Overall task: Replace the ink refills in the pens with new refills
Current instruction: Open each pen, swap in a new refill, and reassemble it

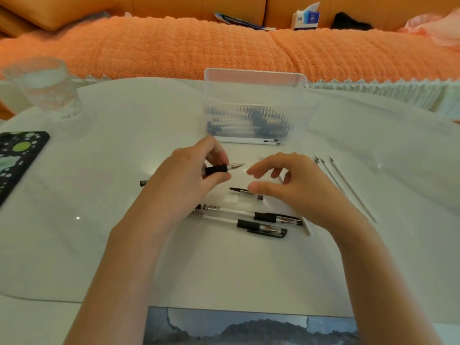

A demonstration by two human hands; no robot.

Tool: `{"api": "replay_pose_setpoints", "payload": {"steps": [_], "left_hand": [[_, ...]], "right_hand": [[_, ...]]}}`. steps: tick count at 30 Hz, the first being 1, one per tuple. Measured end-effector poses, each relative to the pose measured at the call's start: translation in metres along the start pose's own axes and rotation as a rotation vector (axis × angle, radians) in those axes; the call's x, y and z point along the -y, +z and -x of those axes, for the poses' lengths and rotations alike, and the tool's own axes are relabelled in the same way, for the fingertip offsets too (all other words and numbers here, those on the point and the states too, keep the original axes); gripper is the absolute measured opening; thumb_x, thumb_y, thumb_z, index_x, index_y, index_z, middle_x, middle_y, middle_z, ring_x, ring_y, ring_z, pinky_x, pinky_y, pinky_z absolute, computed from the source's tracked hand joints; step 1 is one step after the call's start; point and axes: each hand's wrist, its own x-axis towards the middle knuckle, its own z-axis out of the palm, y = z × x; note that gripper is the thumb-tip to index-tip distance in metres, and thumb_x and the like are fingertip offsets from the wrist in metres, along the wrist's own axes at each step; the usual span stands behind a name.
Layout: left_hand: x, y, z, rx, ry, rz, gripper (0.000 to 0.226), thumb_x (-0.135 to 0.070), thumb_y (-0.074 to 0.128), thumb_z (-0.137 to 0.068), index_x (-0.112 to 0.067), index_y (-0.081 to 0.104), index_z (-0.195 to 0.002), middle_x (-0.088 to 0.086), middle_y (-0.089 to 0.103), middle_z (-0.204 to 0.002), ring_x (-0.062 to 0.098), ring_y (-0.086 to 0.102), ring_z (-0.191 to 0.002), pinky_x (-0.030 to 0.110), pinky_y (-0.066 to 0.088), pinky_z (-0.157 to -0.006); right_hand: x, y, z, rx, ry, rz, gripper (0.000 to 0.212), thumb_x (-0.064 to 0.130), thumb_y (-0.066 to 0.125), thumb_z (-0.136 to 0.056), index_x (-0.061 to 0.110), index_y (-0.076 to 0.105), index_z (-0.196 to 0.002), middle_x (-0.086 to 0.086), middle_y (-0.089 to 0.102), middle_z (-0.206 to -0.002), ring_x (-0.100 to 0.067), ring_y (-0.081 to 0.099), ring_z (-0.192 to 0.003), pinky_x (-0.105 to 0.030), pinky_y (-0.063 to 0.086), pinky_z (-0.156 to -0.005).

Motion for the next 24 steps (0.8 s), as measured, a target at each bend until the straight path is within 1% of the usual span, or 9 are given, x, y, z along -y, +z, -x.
{"api": "replay_pose_setpoints", "payload": {"steps": [1, 3, 6, 10, 15, 17, 20, 22, 24], "left_hand": [[-0.001, 0.0, 0.0, 0.001, -0.003, -0.009, 0.015, -0.03, 0.069, -0.082, -0.032, 0.055, -0.085, -0.024, 0.06, -0.079, 0.004, 0.057, -0.074, 0.016, 0.041, -0.062], [-0.003, 0.002, 0.0, 0.001, 0.005, -0.008, 0.013, -0.031, 0.071, -0.081, -0.032, 0.058, -0.084, -0.025, 0.059, -0.079, 0.001, 0.055, -0.076, 0.013, 0.037, -0.06], [-0.006, 0.004, 0.0, 0.0, 0.058, -0.041, 0.014, -0.033, 0.073, -0.078, -0.033, 0.06, -0.084, -0.02, 0.059, -0.086, 0.001, 0.055, -0.078, 0.012, 0.038, -0.063], [-0.007, 0.005, -0.002, -0.005, 0.089, -0.052, 0.014, -0.032, 0.074, -0.076, -0.031, 0.063, -0.086, -0.017, 0.058, -0.087, 0.002, 0.056, -0.08, 0.01, 0.041, -0.067], [-0.006, 0.003, 0.0, 0.017, 0.063, 0.03, 0.007, -0.038, 0.067, -0.08, -0.034, 0.07, -0.084, -0.014, 0.065, -0.076, 0.004, 0.057, -0.07, 0.021, 0.044, -0.067], [-0.007, 0.002, 0.001, 0.016, 0.052, 0.041, 0.011, -0.042, 0.065, -0.081, -0.037, 0.069, -0.089, -0.015, 0.066, -0.075, 0.003, 0.058, -0.069, 0.021, 0.044, -0.066], [-0.009, 0.002, 0.001, 0.013, 0.035, 0.012, 0.028, -0.039, 0.073, -0.075, -0.04, 0.06, -0.101, -0.019, 0.06, -0.087, 0.003, 0.058, -0.074, 0.016, 0.042, -0.065], [-0.008, 0.002, 0.0, -0.005, 0.049, -0.021, 0.038, -0.033, 0.079, -0.072, -0.039, 0.054, -0.1, -0.018, 0.056, -0.091, 0.005, 0.057, -0.075, 0.014, 0.039, -0.062], [-0.007, 0.001, 0.0, -0.036, 0.058, -0.02, 0.037, -0.029, 0.079, -0.072, -0.037, 0.051, -0.095, -0.017, 0.055, -0.088, 0.005, 0.056, -0.073, 0.016, 0.042, -0.062]], "right_hand": [[0.001, 0.0, -0.001, -0.037, -0.017, -0.044, 0.019, 0.042, 0.07, -0.076, 0.037, 0.069, -0.095, 0.018, 0.066, -0.09, 0.0, 0.053, -0.085, -0.014, 0.034, -0.066], [0.005, 0.0, -0.002, -0.062, -0.045, -0.108, 0.019, 0.044, 0.067, -0.077, 0.035, 0.071, -0.093, 0.017, 0.068, -0.087, 0.001, 0.054, -0.079, -0.011, 0.038, -0.065], [0.01, 0.003, -0.003, -0.052, -0.061, -0.134, 0.01, 0.039, 0.066, -0.081, 0.033, 0.072, -0.086, 0.019, 0.068, -0.079, 0.004, 0.055, -0.073, -0.005, 0.039, -0.065], [0.012, 0.004, -0.004, -0.072, -0.062, -0.143, 0.004, 0.029, 0.069, -0.082, 0.029, 0.072, -0.079, 0.015, 0.069, -0.073, 0.004, 0.055, -0.069, -0.004, 0.039, -0.063], [0.013, 0.003, -0.002, -0.113, -0.077, -0.153, 0.001, 0.024, 0.073, -0.079, 0.025, 0.073, -0.078, 0.012, 0.067, -0.071, 0.005, 0.051, -0.064, -0.006, 0.039, -0.063], [0.012, 0.002, -0.003, -0.119, -0.076, -0.149, 0.002, 0.024, 0.073, -0.079, 0.024, 0.074, -0.08, 0.012, 0.066, -0.072, 0.004, 0.051, -0.066, -0.006, 0.039, -0.063], [0.009, 0.001, -0.004, -0.134, -0.073, -0.158, 0.002, 0.025, 0.073, -0.079, 0.027, 0.073, -0.08, 0.013, 0.067, -0.073, 0.002, 0.053, -0.069, -0.006, 0.039, -0.064], [0.008, 0.001, -0.004, -0.143, -0.071, -0.167, 0.003, 0.025, 0.074, -0.078, 0.028, 0.072, -0.078, 0.014, 0.066, -0.072, 0.002, 0.054, -0.07, -0.007, 0.039, -0.063], [0.008, 0.0, -0.004, -0.145, -0.072, -0.178, 0.003, 0.023, 0.074, -0.078, 0.026, 0.073, -0.078, 0.014, 0.066, -0.071, 0.003, 0.052, -0.069, -0.008, 0.038, -0.063]]}}
